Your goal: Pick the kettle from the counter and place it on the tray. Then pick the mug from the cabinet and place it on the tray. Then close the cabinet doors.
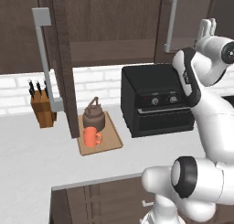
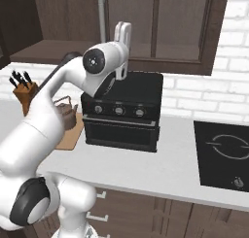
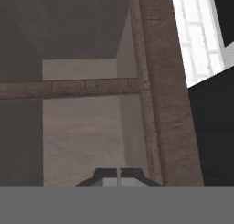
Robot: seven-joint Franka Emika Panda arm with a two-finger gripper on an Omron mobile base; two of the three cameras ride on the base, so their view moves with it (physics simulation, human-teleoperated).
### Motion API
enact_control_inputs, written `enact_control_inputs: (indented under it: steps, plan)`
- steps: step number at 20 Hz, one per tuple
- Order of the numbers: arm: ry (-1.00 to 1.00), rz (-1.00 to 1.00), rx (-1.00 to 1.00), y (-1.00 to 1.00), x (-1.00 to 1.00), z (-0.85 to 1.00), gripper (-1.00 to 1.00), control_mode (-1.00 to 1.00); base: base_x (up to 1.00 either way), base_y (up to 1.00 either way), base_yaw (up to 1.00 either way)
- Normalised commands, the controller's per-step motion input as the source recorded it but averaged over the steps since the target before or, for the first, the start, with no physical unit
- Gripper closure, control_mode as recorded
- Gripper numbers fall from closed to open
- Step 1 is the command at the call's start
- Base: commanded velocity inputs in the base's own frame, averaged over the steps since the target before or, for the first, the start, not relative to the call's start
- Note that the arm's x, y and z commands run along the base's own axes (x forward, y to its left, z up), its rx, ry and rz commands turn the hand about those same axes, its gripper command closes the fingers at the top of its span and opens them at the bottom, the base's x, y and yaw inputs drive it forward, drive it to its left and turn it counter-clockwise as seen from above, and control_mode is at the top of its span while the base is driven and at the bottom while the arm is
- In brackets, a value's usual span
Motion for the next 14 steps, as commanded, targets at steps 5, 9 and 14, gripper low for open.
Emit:
enact_control_inputs:
  steps: [5,9,14]
  plan:
    - [0.20,0.17,-0.21,0.44,-0.84,0.00,1.00,-1.00,0.00,0.00,0.00]
    - [0.10,0.12,-0.09,0.35,-0.20,-0.10,1.00,-1.00,0.00,0.00,0.00]
    - [0.00,0.00,-0.04,0.12,-0.24,-0.03,1.00,-1.00,0.00,0.00,0.00]
